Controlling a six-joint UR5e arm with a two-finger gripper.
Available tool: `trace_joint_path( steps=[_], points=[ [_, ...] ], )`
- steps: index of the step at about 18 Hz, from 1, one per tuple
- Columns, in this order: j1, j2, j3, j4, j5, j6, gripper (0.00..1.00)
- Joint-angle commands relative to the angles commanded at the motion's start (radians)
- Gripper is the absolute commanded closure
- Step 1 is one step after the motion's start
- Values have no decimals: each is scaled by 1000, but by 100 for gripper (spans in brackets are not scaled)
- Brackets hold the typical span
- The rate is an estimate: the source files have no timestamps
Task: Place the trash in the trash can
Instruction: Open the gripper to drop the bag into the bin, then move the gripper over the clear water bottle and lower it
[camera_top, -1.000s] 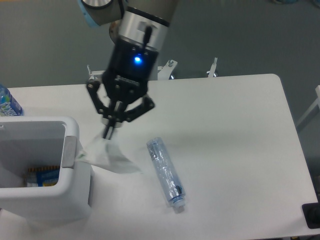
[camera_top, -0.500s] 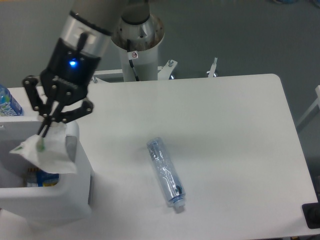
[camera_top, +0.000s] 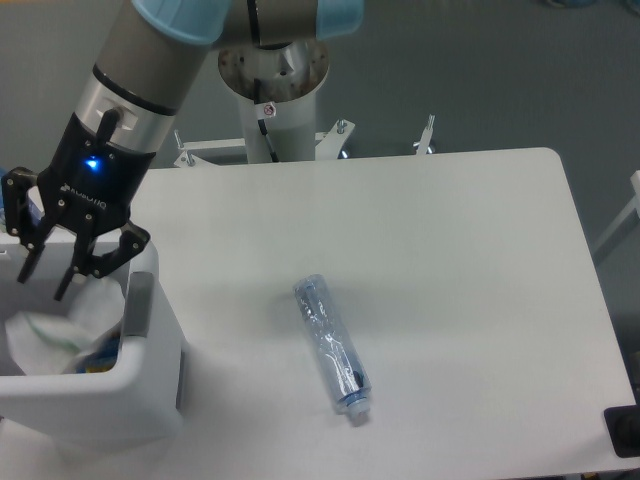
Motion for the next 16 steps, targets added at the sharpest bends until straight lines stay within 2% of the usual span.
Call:
trace_joint_path(
  steps=[3,7,11,16],
  points=[
    [6,3,-6,-2,17,-2,0],
    [43,2,9,-2,148,-5,0],
    [116,-44,29,5,207,-15,0],
    [210,-92,23,0,287,-17,0]
  ],
)
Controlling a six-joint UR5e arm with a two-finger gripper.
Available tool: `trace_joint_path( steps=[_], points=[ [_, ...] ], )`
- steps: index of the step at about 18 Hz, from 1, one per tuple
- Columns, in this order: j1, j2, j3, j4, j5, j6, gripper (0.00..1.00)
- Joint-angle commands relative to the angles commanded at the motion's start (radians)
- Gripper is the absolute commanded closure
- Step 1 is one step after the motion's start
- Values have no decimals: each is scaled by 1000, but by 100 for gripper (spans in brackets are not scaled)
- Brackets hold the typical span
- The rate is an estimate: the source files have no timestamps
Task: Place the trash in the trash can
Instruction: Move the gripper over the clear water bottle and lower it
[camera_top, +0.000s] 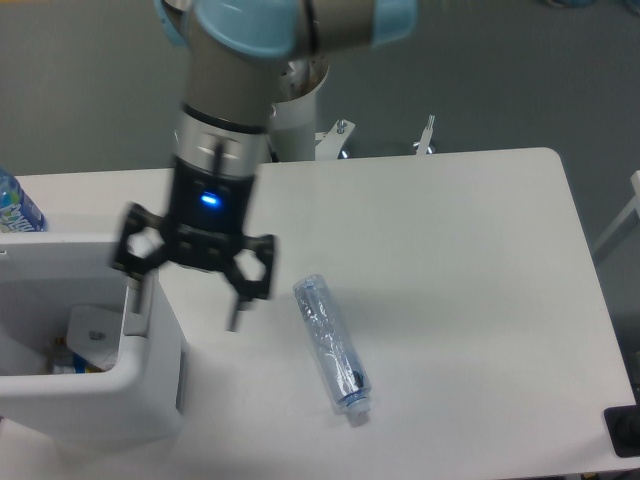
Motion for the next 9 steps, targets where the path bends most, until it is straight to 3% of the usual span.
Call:
trace_joint_path(
  steps=[3,9],
  points=[
    [12,-60,9,3,126,11,0],
    [20,-198,32,3,171,-3,0]
  ],
)
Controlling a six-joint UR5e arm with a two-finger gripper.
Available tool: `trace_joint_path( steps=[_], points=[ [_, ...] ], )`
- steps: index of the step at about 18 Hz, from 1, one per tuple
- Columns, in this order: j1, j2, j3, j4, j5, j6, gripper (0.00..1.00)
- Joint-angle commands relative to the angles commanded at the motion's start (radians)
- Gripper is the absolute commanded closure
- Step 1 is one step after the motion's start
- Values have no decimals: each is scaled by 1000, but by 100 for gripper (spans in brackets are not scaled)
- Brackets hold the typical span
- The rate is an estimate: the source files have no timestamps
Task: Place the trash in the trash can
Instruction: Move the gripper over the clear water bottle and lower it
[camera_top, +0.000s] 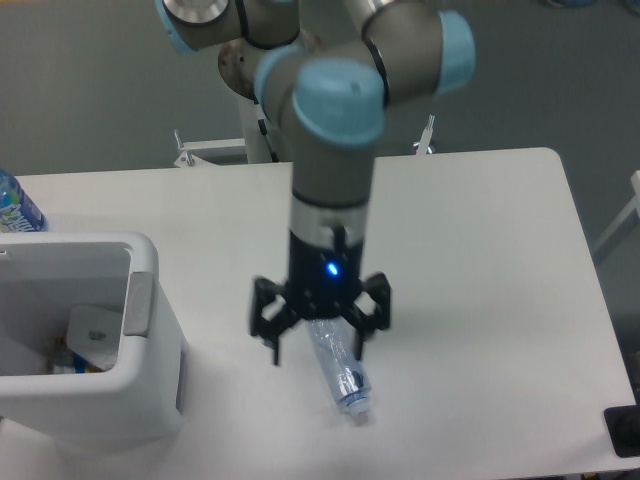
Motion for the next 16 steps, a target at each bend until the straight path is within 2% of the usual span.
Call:
trace_joint_path(
  steps=[2,5,9,16],
  points=[
    [18,-46,3,0,2,-8,0],
    [35,-69,-15,-2,2,-23,0],
    [40,-132,-8,0,14,-25,0],
    [37,-177,-6,0,100,-46,0]
  ],
)
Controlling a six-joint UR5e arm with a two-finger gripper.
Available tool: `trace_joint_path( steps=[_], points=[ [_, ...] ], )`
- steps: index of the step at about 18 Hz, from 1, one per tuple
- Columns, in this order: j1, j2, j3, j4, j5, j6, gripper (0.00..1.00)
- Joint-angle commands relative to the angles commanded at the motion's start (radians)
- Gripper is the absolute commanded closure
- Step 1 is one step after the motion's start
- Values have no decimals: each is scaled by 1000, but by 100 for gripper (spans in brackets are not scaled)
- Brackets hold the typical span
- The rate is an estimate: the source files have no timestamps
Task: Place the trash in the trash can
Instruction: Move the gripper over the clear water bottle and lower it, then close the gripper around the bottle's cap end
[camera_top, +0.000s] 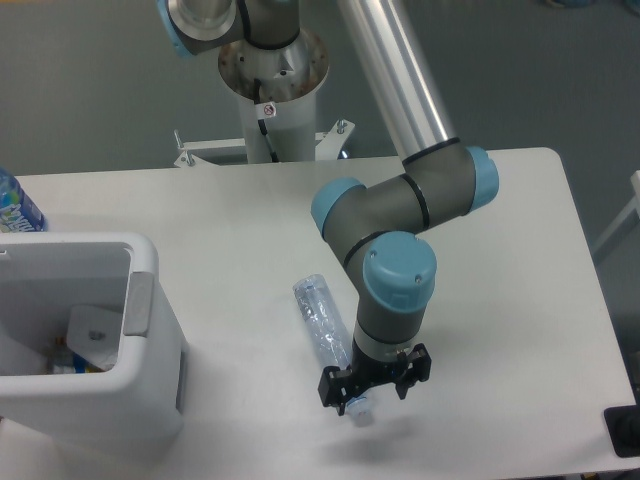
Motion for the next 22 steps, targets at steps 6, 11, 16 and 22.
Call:
trace_joint_path(
  steps=[6,11,16,22],
  points=[
    [-5,-34,15,2,11,-23,0],
    [-29,-58,28,9,31,-44,0],
    [-43,-77,29,21,68,-46,5],
    [-44,-77,28,21,71,-63,38]
  ],
)
